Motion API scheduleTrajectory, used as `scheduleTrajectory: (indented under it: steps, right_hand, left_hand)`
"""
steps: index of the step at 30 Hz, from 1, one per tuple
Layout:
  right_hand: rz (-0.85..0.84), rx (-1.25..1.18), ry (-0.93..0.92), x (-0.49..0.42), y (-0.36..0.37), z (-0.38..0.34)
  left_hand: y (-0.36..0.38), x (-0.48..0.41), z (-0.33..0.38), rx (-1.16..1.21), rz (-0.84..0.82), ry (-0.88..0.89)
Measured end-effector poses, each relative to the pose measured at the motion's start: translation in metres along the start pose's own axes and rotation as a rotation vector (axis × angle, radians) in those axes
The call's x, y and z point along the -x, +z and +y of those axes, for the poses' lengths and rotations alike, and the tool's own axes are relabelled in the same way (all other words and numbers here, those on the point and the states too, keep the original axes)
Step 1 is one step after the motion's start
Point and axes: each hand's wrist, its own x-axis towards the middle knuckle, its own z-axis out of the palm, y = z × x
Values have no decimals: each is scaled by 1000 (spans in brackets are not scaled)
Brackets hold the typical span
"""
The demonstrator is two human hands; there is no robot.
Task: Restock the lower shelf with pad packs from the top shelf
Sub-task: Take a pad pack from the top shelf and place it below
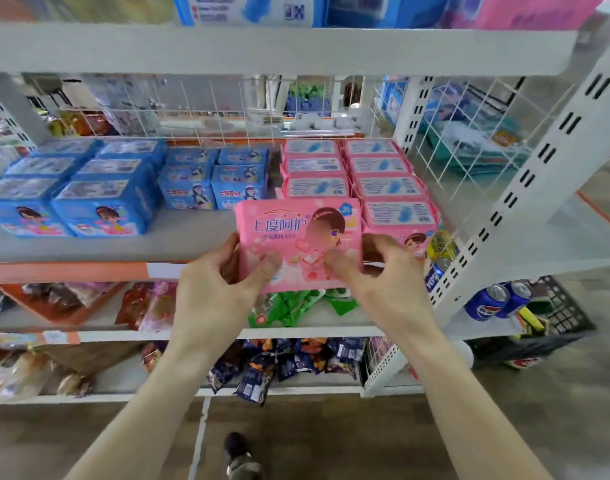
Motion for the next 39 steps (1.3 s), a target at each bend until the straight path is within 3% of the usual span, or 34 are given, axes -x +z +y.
scheduleTrajectory:
  steps: [11,15,25,28,39]
  right_hand:
    - [130,133,-43,-78,7,10]
    - [246,188,-102,-114,10,20]
    - [315,248,-132,-199,-18,51]
    - [314,316,-72,-237,-32,65]
    - [372,197,31,-329,-46,110]
  left_hand:
    - [34,-111,-19,-133,-164,58]
    - [50,-157,-24,-192,-200,146]
    - [109,-243,-35,-442,-372,303]
    - [140,-273,-34,-464,-355,338]
    - [219,-341,-35,-526,-273,364]
